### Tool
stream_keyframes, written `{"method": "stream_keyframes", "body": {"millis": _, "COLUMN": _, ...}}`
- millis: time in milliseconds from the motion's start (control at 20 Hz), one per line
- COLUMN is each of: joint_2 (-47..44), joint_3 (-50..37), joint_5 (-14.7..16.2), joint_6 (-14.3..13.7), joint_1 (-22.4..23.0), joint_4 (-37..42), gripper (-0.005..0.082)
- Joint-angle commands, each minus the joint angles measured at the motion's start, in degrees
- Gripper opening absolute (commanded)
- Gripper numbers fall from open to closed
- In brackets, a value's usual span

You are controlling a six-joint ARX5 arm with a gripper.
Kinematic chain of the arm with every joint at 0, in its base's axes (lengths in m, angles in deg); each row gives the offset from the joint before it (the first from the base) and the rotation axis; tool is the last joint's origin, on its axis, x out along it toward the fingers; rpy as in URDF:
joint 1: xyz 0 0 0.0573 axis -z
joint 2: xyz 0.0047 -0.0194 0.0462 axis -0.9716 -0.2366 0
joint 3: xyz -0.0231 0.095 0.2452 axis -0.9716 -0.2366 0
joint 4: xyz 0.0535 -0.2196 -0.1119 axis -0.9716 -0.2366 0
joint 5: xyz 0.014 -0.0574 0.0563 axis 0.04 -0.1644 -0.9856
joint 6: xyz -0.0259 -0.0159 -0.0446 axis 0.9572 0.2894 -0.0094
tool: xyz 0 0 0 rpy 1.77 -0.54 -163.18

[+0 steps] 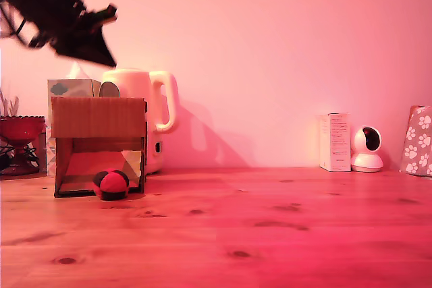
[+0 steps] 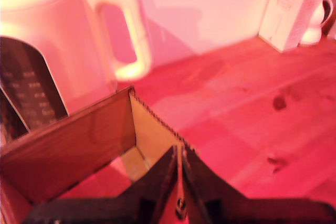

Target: Drop the footbag into the cardboard dice tower

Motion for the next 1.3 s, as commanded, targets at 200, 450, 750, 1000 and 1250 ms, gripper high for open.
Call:
{"method": "stream_keyframes", "body": {"millis": 200, "joint_2": 7.4, "joint_3": -14.9, "joint_5": 0.1, "joint_6": 4.2, "joint_1": 0.2, "joint_4": 8.7, "gripper": -0.0024}}
{"method": "stream_keyframes", "body": {"millis": 450, "joint_2": 11.8, "joint_3": -27.8, "joint_5": 0.1, "joint_6": 6.3, "joint_1": 0.2, "joint_4": 16.3, "gripper": -0.0024}}
{"method": "stream_keyframes", "body": {"millis": 750, "joint_2": 11.6, "joint_3": -33.1, "joint_5": -1.1, "joint_6": 6.6, "joint_1": 0.2, "joint_4": 22.4, "gripper": -0.0024}}
{"method": "stream_keyframes", "body": {"millis": 1000, "joint_2": 6.7, "joint_3": -33.1, "joint_5": -1.7, "joint_6": 6.7, "joint_1": 0.2, "joint_4": 28.0, "gripper": -0.0024}}
{"method": "stream_keyframes", "body": {"millis": 1250, "joint_2": -1.7, "joint_3": -33.1, "joint_5": -1.7, "joint_6": 6.7, "joint_1": 0.4, "joint_4": 35.2, "gripper": -0.0024}}
